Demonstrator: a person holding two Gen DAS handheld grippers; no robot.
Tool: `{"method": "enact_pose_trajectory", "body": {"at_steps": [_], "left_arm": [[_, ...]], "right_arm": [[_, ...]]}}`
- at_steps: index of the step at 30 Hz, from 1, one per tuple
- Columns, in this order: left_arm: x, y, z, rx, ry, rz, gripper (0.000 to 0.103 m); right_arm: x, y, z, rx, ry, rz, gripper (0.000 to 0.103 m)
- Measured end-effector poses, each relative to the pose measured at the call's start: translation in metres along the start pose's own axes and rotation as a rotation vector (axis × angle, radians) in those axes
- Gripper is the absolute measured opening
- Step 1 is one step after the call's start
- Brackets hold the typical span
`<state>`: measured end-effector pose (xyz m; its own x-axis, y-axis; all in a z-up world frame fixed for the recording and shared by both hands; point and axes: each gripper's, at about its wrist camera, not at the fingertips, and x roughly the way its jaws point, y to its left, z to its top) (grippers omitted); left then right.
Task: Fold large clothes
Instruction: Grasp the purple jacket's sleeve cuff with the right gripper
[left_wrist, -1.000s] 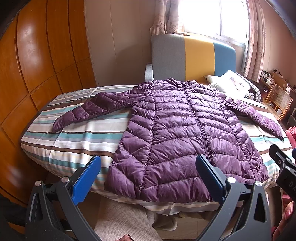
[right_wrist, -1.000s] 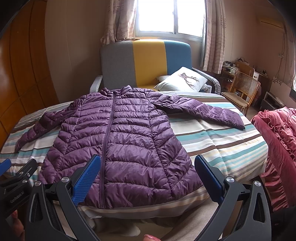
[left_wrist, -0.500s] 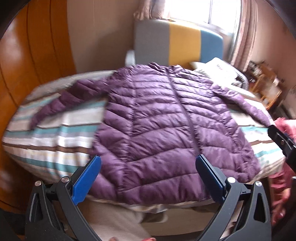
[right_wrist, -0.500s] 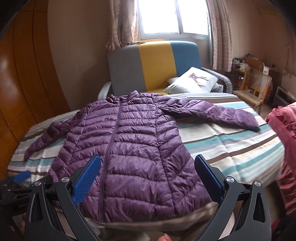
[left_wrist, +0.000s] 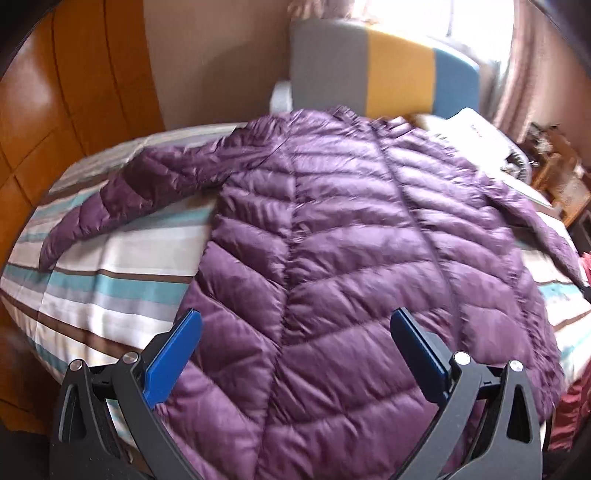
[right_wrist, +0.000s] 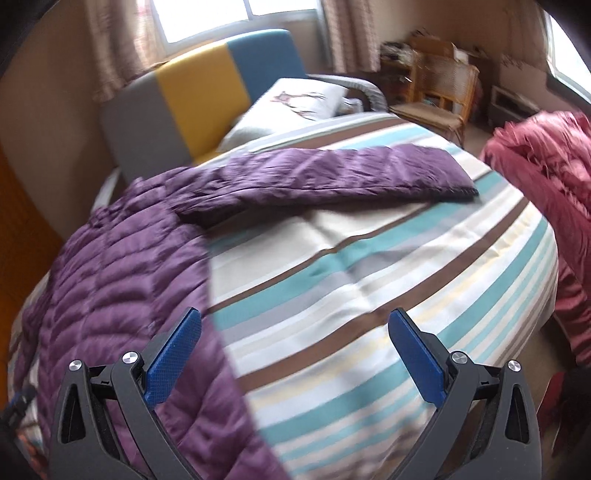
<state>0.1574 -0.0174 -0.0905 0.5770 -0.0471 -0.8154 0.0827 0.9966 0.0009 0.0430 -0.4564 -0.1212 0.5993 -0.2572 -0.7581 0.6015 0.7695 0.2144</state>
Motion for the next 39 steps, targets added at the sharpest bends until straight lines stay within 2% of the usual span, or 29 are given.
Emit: {"method": "enact_pose_trajectory", "body": {"at_steps": [4,7,11,13,18,23,27,28,29,32,39], "left_arm": [[0.026,0.003,0.015,-0.013,0.013,0.051,0.101],[0.046,0.008,0.027,-0.031,0.02,0.069,0.101],[0.064,0.013,0.036,-0.046,0.014,0.091,0.101],[0.07,0.014,0.038,-0.046,0.003,0.109,0.101],[0.084,0.015,0.036,-0.047,-0.013,0.1,0.101],[0.092,0.019,0.031,-0.064,-0.018,0.087,0.101],[0.094,0.021,0.028,-0.077,-0.01,0.085,0.101],[0.095,0.021,0.027,-0.079,-0.007,0.083,0.101],[0.095,0.022,0.027,-0.083,-0.001,0.081,0.101],[0.099,0.025,0.026,-0.089,0.019,0.069,0.101],[0.091,0.024,0.029,-0.036,0.03,0.083,0.101]], "right_arm": [[0.03,-0.04,0.028,0.162,0.011,-0.03,0.097],[0.053,-0.068,0.052,0.267,-0.004,-0.068,0.087],[0.08,-0.103,0.072,0.434,-0.008,-0.062,0.076],[0.093,-0.116,0.078,0.514,-0.007,-0.059,0.073],[0.113,-0.131,0.086,0.623,-0.042,-0.031,0.072],[0.123,-0.135,0.097,0.665,-0.07,-0.046,0.06],[0.132,-0.142,0.101,0.687,-0.074,-0.078,0.029],[0.134,-0.143,0.101,0.691,-0.074,-0.064,0.025],[0.136,-0.146,0.1,0.693,-0.075,-0.046,0.015],[0.135,-0.146,0.101,0.67,-0.087,-0.026,0.01],[0.109,-0.118,0.117,0.463,-0.164,-0.103,0.008]]}}
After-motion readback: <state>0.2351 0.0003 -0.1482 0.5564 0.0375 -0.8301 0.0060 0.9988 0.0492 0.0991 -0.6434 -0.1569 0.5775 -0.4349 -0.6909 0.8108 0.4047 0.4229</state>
